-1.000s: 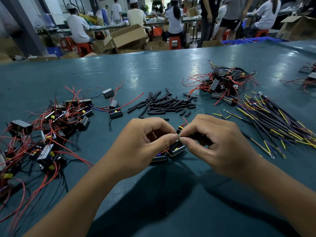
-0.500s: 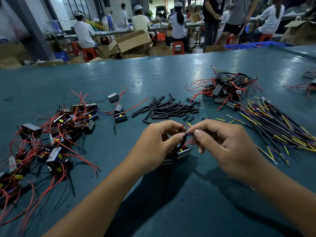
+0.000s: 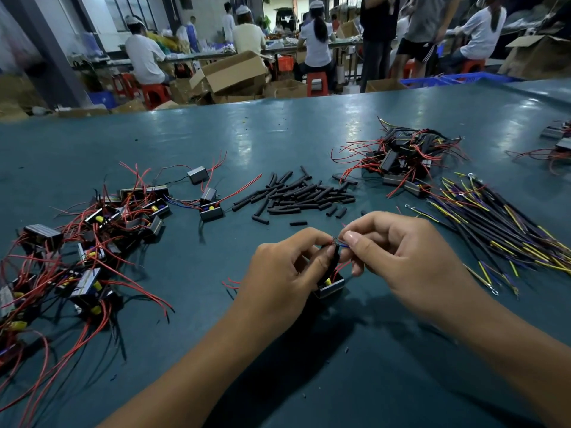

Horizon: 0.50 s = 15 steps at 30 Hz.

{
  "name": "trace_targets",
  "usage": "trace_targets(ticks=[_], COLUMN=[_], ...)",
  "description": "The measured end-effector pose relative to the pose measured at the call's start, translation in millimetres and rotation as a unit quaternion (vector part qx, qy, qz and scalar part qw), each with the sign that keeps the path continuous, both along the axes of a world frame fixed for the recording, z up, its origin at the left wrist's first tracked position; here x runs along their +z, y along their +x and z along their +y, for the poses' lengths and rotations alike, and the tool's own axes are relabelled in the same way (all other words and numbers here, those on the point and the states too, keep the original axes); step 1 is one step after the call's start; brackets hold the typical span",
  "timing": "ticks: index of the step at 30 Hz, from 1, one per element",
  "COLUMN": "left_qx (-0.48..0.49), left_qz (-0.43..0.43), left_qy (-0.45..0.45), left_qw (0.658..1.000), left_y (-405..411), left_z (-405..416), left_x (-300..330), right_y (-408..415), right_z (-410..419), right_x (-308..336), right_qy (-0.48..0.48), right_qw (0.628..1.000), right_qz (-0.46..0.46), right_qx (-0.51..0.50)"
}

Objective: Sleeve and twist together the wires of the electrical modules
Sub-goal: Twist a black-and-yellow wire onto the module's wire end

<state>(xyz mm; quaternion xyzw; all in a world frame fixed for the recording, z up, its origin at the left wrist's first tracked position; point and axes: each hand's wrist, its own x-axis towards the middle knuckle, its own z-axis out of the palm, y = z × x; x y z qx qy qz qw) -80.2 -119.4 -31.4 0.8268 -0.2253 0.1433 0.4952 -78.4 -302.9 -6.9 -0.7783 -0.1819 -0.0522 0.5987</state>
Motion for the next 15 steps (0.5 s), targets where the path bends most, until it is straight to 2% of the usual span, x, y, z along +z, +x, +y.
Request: trace_targets(ticks=[8, 15], left_qx=[0.0, 0.011], left_qz=[-0.013, -0.026], left_qy=[0.008, 0.007], left_qw=[1.0, 1.0], left_y=[-1.6, -2.3], left_z=[-0.2, -2.2], left_x=[-2.1, -3.3], right_y=[-3.7, -2.9], right_z=[-1.0, 5.9], right_x=[5.1, -0.8], right_qy=[0.035, 0.044], right_qw=[0.997, 0.995], right_qz=[0.066, 0.07], right_qx=[0.023, -0.048])
